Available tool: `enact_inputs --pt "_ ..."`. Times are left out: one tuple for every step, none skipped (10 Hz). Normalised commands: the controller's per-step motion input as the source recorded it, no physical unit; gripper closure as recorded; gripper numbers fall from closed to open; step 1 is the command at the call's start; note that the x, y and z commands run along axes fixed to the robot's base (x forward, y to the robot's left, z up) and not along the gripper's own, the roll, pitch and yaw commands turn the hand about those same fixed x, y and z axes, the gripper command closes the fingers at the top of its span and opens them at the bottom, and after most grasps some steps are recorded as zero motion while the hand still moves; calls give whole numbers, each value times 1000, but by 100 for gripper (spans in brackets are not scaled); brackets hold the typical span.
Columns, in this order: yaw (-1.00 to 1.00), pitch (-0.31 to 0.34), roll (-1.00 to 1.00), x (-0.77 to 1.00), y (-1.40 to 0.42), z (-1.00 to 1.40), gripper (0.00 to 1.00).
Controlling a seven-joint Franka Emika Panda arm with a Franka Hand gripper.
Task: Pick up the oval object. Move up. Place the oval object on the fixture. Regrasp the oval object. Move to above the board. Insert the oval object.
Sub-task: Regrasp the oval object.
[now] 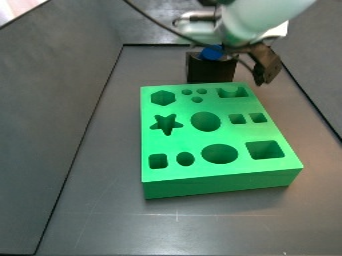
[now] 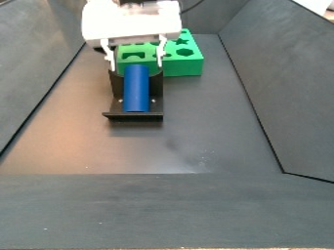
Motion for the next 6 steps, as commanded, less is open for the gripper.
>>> enact_inputs --pt "-45 -56 77 87 9 -536 0" --pt "-45 -43 77 78 11 -400 0" --pt "-42 -31 74 71 9 -307 0" --pt "-51 -6 65 30 5 -193 0" --pt "-46 0 59 8 2 -169 0" --pt "-41 1 58 7 2 -168 0"
